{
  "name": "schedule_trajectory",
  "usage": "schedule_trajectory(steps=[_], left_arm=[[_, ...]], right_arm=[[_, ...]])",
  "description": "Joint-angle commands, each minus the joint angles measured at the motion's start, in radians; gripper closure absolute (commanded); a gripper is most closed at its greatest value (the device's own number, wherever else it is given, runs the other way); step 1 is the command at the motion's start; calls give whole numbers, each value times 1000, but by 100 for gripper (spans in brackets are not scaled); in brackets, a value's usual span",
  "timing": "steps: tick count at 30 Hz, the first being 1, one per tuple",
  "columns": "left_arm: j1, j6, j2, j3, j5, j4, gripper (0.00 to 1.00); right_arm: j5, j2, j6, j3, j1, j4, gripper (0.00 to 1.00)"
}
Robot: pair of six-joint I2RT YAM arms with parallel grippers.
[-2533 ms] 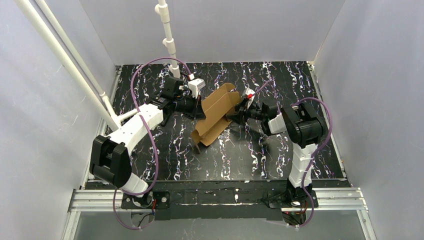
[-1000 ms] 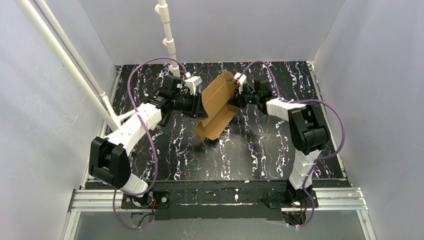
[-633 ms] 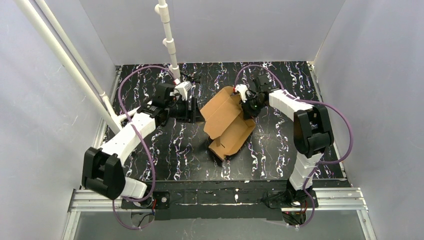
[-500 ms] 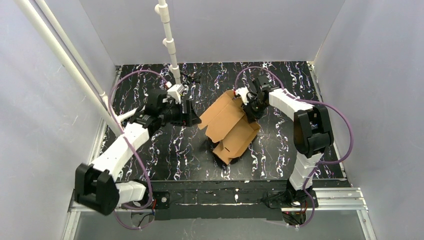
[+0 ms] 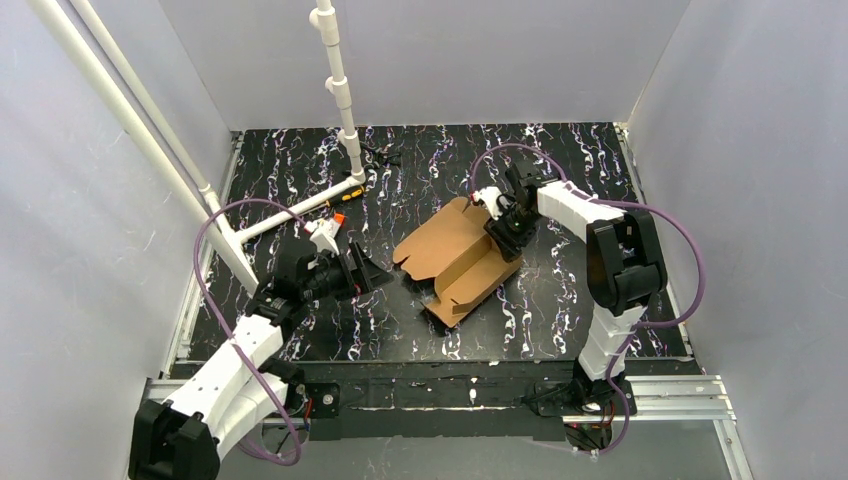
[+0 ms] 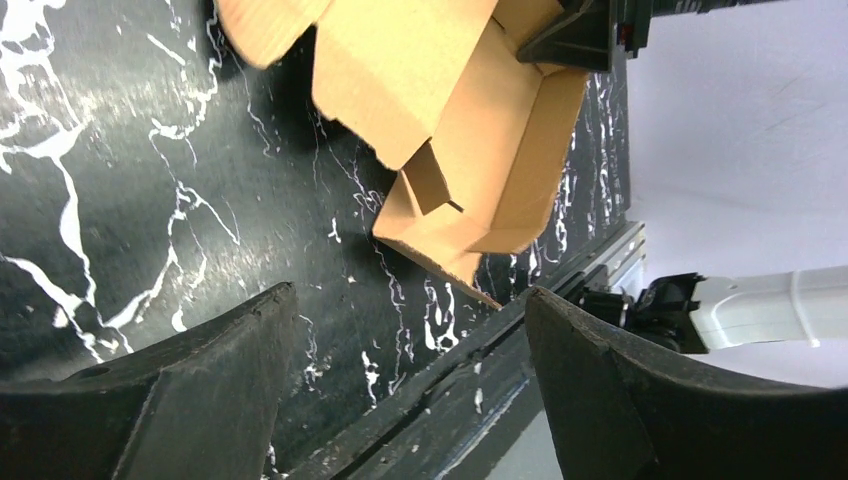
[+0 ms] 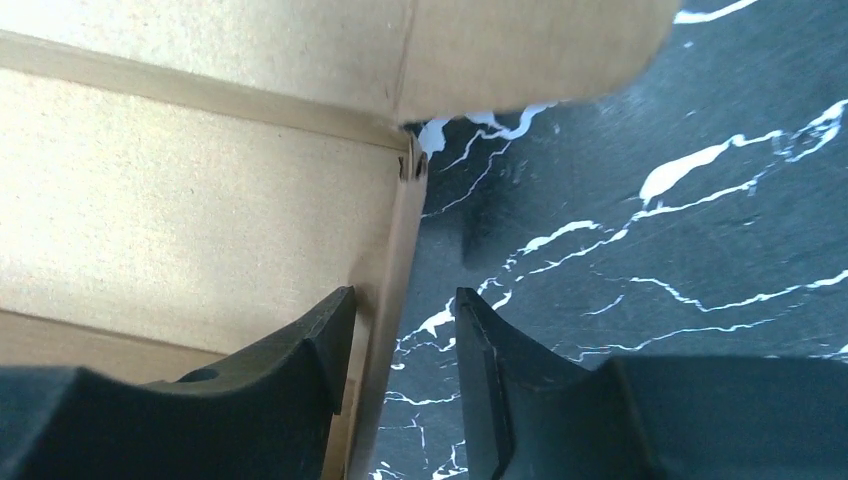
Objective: Fold the paper box
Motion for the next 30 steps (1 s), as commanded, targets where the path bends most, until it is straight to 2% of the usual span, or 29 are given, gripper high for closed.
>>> schedule_trajectory(steps=[1,2,5,8,9,11,13,14,16,17,20,23,27,30], left_arm=[[8,-156,-47,-44,-13,85,19],[8,-170,-42,-48,-13,84,19],[8,-213,-4,-51,2,82,22],[4,-250,44,-55,25,83,27],[-8,-250,53,-59,23,90,27],[-103,-182,51,-55,-48,144,24],[-147,-107,101,-38,-86,196,21],[-154,-67,141,-24,-93,221,16],[-164,-30,270,-32,-37,434,10],[-181,-50,329,-39,-20,542,3],[-192,-28,331,-88,-109,671,2],[-140,-49,305,-81,-128,678,2],[11,-151,342,-21,71,711,2],[103,-204,338,4,163,722,2]], right_arm=[[22,-51,17,-41,1,34,52],[27,-48,20,-46,1,43,55],[36,-54,37,-63,1,79,79],[35,-99,56,-112,1,147,99],[28,-144,71,-149,1,205,99],[-3,-237,208,-270,1,476,99],[-80,-192,200,-234,3,476,99],[-114,-167,176,-215,2,461,99],[-145,-147,166,-220,3,488,99],[-148,-138,168,-219,3,486,99],[-163,-133,166,-229,3,489,99],[-172,-137,155,-230,3,489,99],[-183,-142,124,-232,3,476,99],[-196,-150,102,-234,1,467,99]])
